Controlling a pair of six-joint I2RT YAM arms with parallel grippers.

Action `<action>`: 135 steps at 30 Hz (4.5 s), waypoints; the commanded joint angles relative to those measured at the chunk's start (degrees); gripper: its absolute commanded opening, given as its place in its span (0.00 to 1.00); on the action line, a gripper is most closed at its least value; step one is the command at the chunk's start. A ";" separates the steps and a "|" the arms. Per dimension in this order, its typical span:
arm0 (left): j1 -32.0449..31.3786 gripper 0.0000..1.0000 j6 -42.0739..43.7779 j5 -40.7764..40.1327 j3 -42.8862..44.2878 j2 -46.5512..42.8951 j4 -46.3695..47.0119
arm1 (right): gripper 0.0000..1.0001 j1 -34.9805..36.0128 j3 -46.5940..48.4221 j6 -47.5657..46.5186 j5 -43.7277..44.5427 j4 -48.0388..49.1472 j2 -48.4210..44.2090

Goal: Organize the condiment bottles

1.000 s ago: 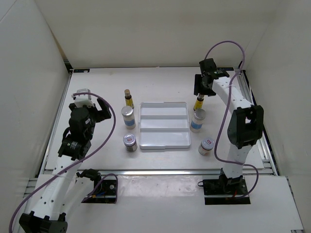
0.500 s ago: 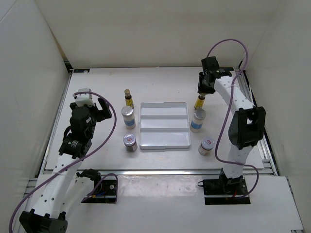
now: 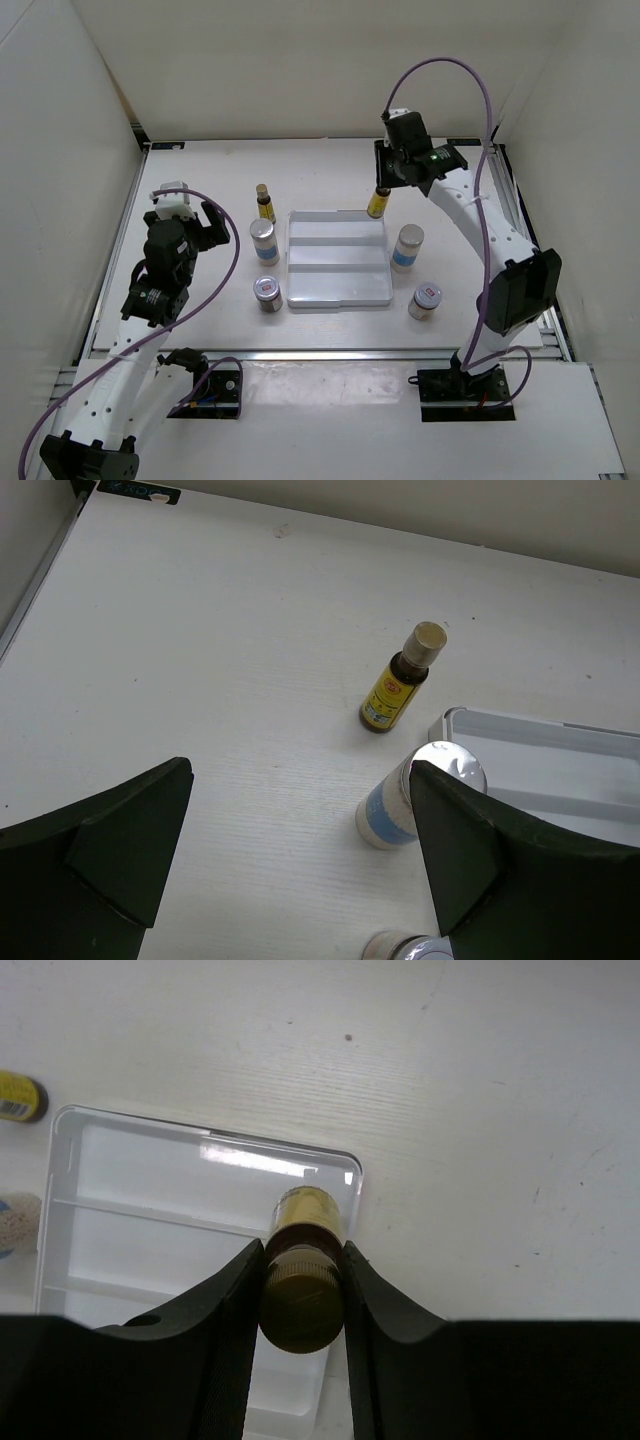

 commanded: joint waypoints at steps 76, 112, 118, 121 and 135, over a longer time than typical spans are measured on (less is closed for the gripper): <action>-0.24 1.00 0.41 5.43 0.29 5.37 3.10 | 0.99 0.79 -8.98 4.91 3.83 8.28 4.55; -2.00 0.64 -2.23 14.77 48.19 63.56 -11.93 | 0.99 0.26 -18.99 0.42 1.11 2.12 -42.83; -2.00 0.69 -2.23 14.77 48.19 63.56 -12.45 | 0.99 0.26 -19.00 0.42 1.64 1.60 -43.97; -2.00 0.73 -2.23 13.72 48.19 63.56 -12.98 | 0.99 0.26 -19.00 0.42 2.17 1.59 -43.97; -2.00 0.50 -0.65 14.95 49.24 65.84 -14.12 | 0.99 0.26 -19.52 -0.19 3.22 1.06 -44.50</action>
